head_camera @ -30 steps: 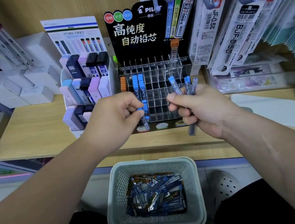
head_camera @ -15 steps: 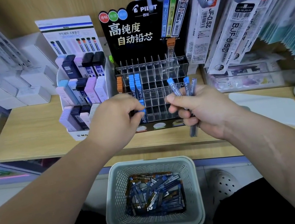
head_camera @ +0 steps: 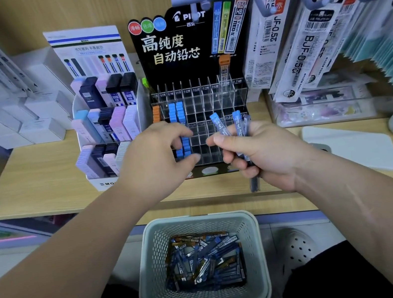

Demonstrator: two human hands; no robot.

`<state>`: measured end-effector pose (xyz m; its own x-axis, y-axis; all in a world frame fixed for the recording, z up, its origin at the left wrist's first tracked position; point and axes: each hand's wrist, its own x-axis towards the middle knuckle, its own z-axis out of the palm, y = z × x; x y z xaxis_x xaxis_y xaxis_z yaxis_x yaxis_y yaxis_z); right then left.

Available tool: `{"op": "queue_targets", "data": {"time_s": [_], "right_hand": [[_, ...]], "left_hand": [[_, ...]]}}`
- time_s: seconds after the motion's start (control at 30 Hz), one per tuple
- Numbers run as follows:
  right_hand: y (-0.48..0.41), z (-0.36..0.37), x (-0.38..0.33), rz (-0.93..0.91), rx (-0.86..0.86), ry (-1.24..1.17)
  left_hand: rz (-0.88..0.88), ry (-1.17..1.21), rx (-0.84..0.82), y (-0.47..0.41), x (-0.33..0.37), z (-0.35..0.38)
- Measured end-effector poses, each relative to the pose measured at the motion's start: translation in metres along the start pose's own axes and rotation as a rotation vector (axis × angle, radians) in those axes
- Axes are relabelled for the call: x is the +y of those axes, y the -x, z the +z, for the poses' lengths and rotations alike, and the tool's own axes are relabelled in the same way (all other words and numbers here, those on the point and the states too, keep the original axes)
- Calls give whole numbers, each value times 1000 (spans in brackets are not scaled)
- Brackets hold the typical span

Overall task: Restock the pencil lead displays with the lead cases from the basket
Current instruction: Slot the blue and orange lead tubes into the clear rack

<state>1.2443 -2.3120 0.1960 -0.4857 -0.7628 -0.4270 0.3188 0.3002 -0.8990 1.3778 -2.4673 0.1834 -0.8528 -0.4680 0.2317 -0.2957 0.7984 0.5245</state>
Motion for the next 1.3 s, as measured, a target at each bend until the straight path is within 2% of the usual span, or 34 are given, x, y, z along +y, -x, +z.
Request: {"op": "queue_targets", "data": {"time_s": [0.1,0.17,0.3,0.5,0.63,0.77,1.07,1.3], "right_hand": [[2,5,-2,-13,-45,7],[4,9,-3,-12,-70,8],[5,14,-5,-1,-94,-4],[1,10,-8,-14,-52,-46],[-6,7,-10,-18,9,-76],[-7,2,-12,-2,23,-87],[-4,0,-10,-4,-13,-47],[-2,1,-10,-12,-12,-32]], "left_hand": [[-249,472,-10,-5,20,-11],[-314,671,31,-6,30,-14],[-363,815,54,-12,37,-17],[-429,873,-11,-32,44,-18],[-417,849,89,-59,38,-29],[-328,659,200,-75,20,-34],[-179,356,219,-77,6,-17],[-151,189,233,-72,6,-9]]}}
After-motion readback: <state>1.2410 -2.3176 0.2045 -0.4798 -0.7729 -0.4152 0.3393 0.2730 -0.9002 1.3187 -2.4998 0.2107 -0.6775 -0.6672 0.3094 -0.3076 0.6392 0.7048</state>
